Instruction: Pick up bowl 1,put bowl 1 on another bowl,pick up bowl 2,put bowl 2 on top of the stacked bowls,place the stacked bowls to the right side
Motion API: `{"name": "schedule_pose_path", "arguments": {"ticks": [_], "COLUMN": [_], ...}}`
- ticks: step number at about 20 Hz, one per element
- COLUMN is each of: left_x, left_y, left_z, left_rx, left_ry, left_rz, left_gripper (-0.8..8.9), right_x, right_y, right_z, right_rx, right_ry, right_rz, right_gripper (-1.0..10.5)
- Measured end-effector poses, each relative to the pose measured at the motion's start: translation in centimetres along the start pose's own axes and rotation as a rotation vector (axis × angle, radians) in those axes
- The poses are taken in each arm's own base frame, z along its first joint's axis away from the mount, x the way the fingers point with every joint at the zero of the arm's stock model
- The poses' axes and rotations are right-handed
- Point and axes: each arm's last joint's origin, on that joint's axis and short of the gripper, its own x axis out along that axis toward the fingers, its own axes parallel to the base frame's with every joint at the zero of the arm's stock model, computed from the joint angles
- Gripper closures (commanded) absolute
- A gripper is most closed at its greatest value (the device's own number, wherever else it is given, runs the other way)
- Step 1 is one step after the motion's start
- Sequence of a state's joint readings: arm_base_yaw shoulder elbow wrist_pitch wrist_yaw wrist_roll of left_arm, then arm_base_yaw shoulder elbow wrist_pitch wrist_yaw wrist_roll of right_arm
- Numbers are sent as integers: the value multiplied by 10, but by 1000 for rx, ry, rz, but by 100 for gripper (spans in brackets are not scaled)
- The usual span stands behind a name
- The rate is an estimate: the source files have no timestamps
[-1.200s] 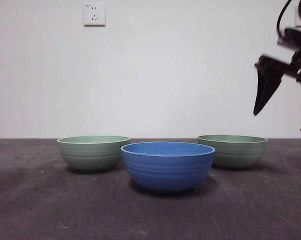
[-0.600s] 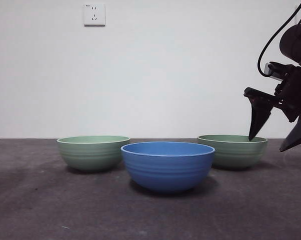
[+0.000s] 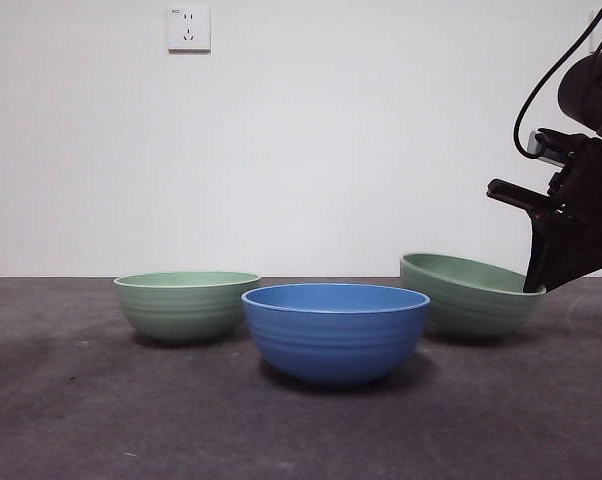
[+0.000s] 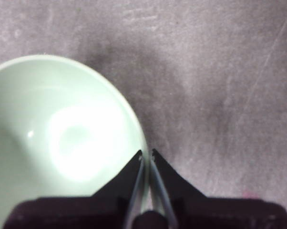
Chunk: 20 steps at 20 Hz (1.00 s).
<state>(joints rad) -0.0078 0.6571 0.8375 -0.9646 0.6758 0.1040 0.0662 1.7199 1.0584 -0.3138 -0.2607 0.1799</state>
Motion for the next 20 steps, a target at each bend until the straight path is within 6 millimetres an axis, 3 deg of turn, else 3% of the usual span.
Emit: {"name": "schedule_pose_path", "arguments": {"ticks": [5, 7, 12, 20], "left_x": [0, 0, 0, 0], "left_y": [0, 0, 0, 1], "left_z": [0, 0, 0, 0], "left_rx": [0, 0, 0, 0], "left_ry": [0, 0, 0, 3], "left_rz": [0, 0, 3, 22], "left_gripper": [335, 335, 335, 335], "right_x": [-2, -13, -69, -58], "right_y": [2, 9, 66, 131], "right_z": [3, 4, 2, -36], "right_rx": [-2, -13, -163, -372], "right_ry": [-4, -6, -90, 34], "right_rz": [8, 35, 152, 148], "right_gripper": [959, 959, 959, 959]}}
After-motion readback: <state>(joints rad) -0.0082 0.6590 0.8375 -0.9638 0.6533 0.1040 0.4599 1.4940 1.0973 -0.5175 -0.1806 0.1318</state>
